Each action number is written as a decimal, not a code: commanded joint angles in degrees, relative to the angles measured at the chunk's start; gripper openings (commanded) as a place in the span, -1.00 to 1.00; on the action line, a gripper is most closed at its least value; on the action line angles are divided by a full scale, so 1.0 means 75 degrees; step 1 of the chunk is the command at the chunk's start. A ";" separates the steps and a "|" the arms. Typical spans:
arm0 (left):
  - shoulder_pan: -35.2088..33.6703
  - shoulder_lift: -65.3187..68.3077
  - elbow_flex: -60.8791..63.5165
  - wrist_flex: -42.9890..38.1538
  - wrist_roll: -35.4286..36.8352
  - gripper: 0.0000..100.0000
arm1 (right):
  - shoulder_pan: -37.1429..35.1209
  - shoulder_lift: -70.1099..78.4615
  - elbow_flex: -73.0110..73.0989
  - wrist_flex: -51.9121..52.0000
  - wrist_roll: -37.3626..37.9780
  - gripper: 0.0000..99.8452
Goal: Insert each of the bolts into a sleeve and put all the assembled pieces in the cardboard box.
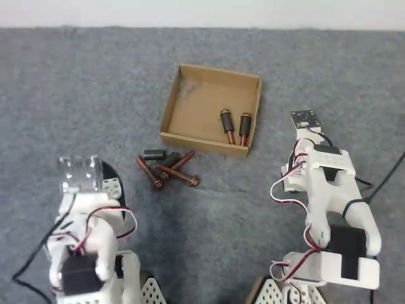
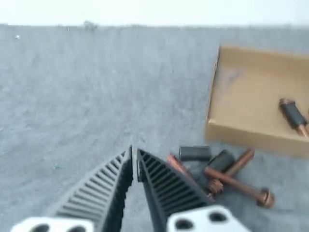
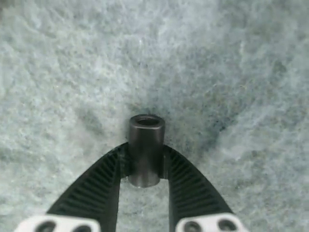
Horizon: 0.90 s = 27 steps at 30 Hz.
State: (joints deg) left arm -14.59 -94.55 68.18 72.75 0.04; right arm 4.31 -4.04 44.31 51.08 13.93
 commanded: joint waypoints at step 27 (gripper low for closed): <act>0.2262 0.8510 -0.2725 -0.1606 0.3610 -0.89 | 0.0111 -0.0029 -0.0352 -0.0029 -0.0082 -0.99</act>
State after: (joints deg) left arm 1.85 -33.98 50.59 63.87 21.41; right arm 4.31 -4.04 44.31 51.08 13.93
